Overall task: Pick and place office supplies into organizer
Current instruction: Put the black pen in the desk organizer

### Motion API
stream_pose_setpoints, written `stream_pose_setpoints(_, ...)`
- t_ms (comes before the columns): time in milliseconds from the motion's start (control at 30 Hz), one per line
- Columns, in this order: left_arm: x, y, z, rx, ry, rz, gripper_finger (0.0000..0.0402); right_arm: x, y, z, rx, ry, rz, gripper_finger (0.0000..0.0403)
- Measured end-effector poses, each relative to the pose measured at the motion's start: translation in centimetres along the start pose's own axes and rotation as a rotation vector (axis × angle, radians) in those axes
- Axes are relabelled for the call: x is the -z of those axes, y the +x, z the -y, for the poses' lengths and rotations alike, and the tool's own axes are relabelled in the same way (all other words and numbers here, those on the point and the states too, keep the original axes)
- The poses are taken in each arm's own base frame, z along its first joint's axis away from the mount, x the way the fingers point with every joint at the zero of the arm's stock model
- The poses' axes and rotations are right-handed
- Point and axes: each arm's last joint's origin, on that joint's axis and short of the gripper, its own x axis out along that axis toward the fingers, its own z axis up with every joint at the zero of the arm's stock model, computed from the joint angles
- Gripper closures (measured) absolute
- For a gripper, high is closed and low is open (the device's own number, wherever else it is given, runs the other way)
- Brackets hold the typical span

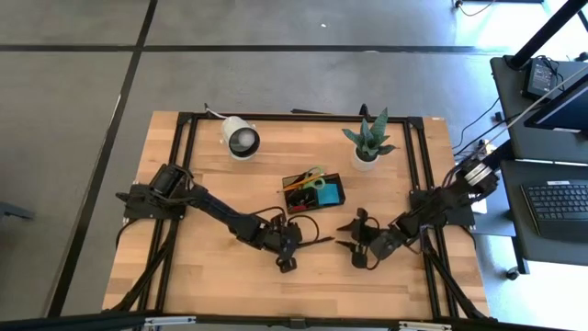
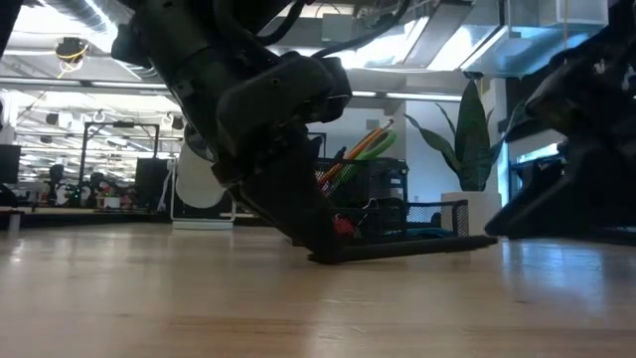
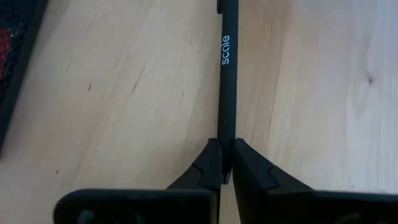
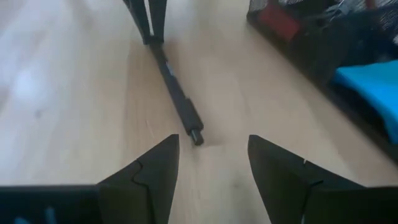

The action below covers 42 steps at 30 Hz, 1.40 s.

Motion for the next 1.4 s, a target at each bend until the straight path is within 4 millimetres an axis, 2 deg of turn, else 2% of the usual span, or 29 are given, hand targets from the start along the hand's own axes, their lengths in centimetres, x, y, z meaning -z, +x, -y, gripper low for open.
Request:
stream_pose_setpoints(167,0.0,0.1,0.0,0.004,0.003,0.004,0.0389,1.1,1.4,-0.6,0.010,-0.032,-0.020,0.0208)
stream_pose_setpoints(433,0.0,0.1,0.0,0.007,0.006,0.009,0.0389,1.7,2.3,-1.0,-0.017,0.011,0.030,0.0228)
stream_pose_setpoints(933,-0.1,0.2,0.1,0.012,0.004,0.015,0.0389,1.1,2.5,-1.0,-0.039,0.014,0.070,0.0281)
stream_pose_setpoints(1400,-0.1,0.3,0.2,0.013,0.028,0.027,0.0389,0.9,3.1,-0.4,-0.088,-0.007,0.029,0.0335)
